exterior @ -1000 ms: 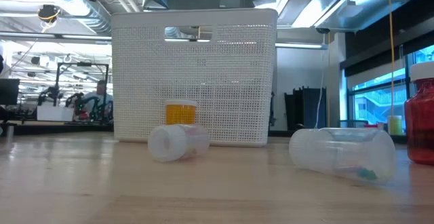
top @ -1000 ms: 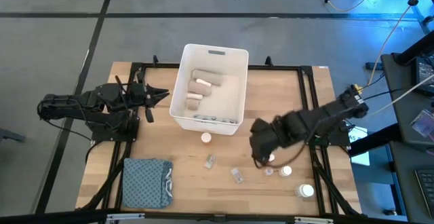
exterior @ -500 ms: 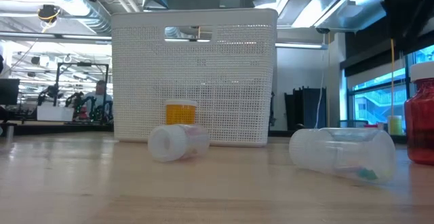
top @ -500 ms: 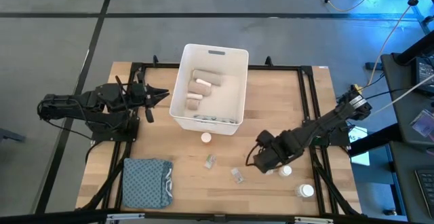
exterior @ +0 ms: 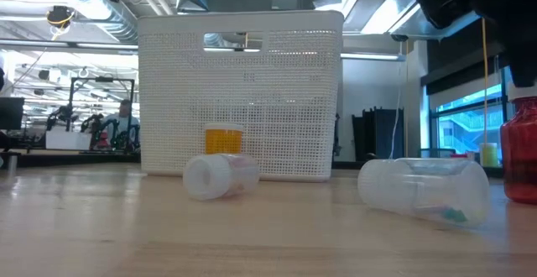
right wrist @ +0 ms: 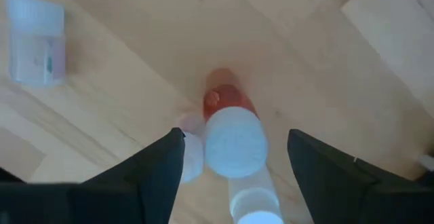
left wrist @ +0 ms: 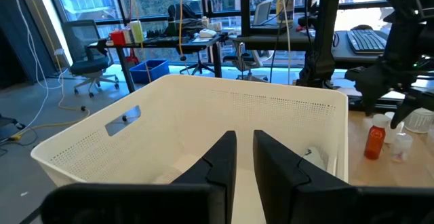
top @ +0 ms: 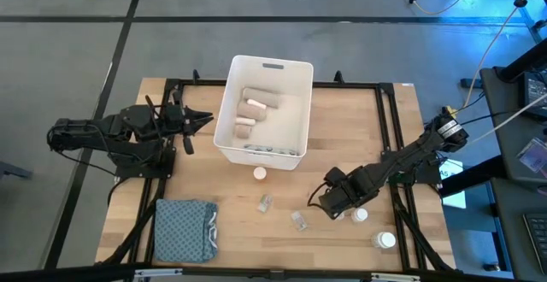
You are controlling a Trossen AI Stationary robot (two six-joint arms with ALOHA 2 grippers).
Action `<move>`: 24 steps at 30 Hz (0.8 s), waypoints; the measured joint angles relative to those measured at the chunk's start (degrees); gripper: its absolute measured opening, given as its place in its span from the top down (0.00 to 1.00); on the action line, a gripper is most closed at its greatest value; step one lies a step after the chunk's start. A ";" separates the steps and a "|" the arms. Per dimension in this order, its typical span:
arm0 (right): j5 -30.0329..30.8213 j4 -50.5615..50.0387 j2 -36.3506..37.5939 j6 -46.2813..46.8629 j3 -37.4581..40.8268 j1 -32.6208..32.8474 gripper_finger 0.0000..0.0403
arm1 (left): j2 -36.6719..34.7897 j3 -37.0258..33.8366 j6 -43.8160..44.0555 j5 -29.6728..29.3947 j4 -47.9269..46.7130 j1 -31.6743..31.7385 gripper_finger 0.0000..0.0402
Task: Pick & place medical supplies in basket/bin
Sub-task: Put the red pill bottle into the white bin
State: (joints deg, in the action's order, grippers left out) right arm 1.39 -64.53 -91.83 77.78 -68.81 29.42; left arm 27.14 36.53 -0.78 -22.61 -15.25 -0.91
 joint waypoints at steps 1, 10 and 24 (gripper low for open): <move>0.00 0.02 0.00 -0.04 0.03 -0.25 0.36 | 0.00 0.00 0.00 0.02 0.02 0.00 0.89; -0.46 0.15 0.00 -0.33 0.10 -0.82 0.59 | 0.00 0.00 0.00 -0.02 0.00 0.00 0.89; -2.58 0.68 -0.02 -0.44 0.03 -0.80 0.53 | 0.00 0.00 -0.02 -0.09 -0.04 0.00 0.89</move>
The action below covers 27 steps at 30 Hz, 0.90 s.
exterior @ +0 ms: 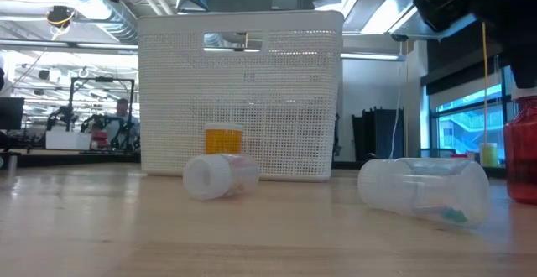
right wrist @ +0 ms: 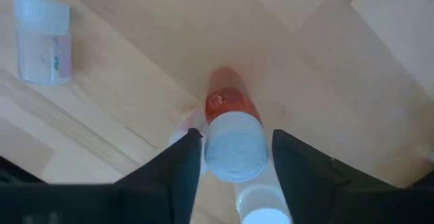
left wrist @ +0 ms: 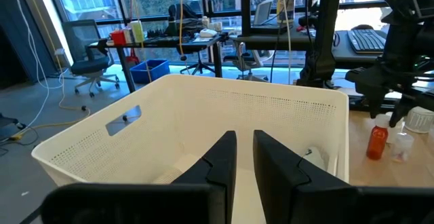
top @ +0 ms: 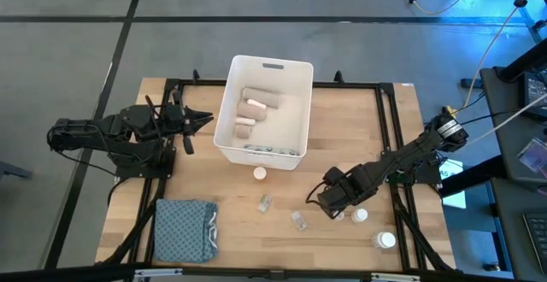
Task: Pick & place medical supplies in basket/bin
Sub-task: Put the red pill bottle into the white bin
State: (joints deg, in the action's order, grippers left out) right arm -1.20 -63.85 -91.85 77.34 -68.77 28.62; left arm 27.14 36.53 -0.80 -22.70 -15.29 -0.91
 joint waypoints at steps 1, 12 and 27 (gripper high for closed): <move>-0.04 0.00 0.00 0.00 0.00 0.00 0.51 | 0.00 0.00 0.00 0.00 0.00 0.00 0.89; -1.50 0.54 0.00 0.02 0.00 0.00 0.54 | 0.00 0.00 0.00 0.00 -0.30 0.00 0.89; -1.42 -2.71 -0.11 -4.39 -2.36 0.00 0.71 | 0.00 0.00 -0.01 -0.11 -0.37 0.00 0.89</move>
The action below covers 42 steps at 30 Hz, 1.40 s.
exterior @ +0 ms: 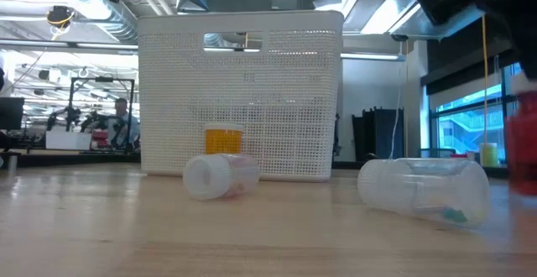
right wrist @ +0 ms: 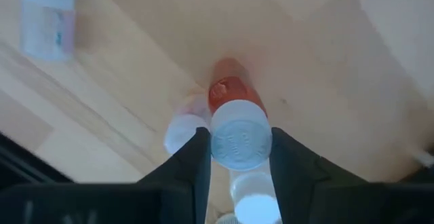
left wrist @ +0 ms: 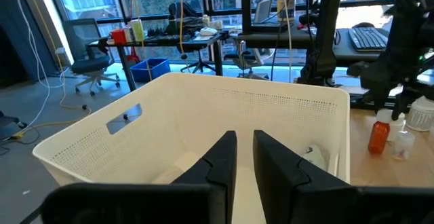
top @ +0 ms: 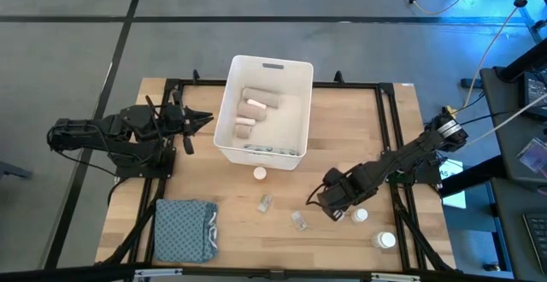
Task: Pick & place medical supplies in basket/bin
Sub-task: Put the red pill bottle into the white bin
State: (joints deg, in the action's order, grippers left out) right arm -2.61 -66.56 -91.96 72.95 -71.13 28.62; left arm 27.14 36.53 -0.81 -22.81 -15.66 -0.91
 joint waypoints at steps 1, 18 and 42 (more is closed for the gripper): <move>0.54 -1.47 0.00 -0.23 -1.35 -0.02 0.71 | 0.00 0.00 -0.01 0.00 0.00 0.00 0.89; 35.59 -21.25 0.01 -24.67 -40.87 -8.94 0.71 | -0.01 0.00 -0.01 -0.07 -3.10 -0.01 0.90; 1.42 -9.22 -26.76 -74.47 -50.86 -56.38 0.71 | 0.02 0.00 0.02 -1.75 -2.10 0.00 0.92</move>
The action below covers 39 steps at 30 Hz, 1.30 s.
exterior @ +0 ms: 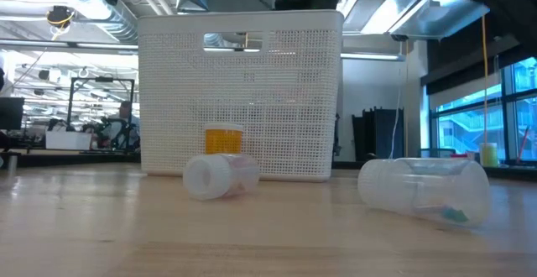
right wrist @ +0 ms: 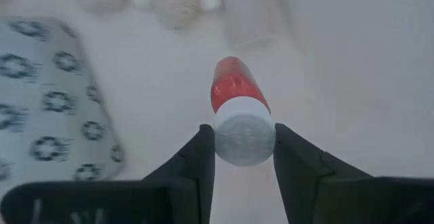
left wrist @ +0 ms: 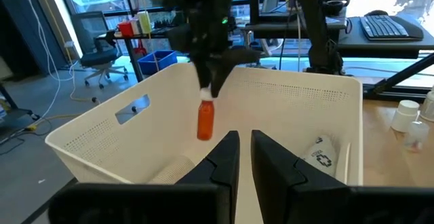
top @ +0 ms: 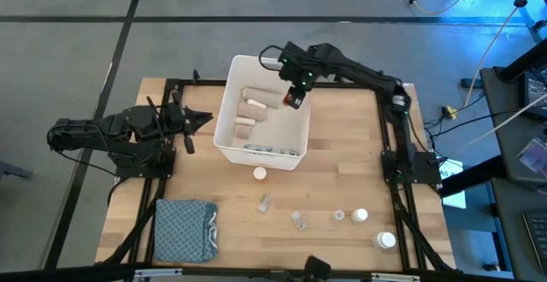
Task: Pick & place medical supplies in basket/bin
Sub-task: Put the red pill bottle into the white bin
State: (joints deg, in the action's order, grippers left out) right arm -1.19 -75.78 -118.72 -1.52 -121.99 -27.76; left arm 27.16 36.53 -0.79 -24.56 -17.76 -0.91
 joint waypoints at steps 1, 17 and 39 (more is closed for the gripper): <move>0.00 -1.45 -1.53 -0.43 -1.97 -0.48 0.71 | -0.02 0.00 0.02 -0.01 0.00 0.00 0.92; 0.82 -7.09 -10.87 -5.14 -10.10 -1.85 0.71 | -0.02 0.00 0.16 0.04 -0.50 0.00 0.92; 0.99 -1.49 -14.81 -6.67 -10.05 -2.84 0.71 | -0.02 0.00 3.07 0.13 -5.16 0.00 0.92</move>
State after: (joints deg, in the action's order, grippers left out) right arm -0.21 -77.27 -133.53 -8.19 -132.05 -30.59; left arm 27.14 36.53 2.28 -24.43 -22.92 -0.91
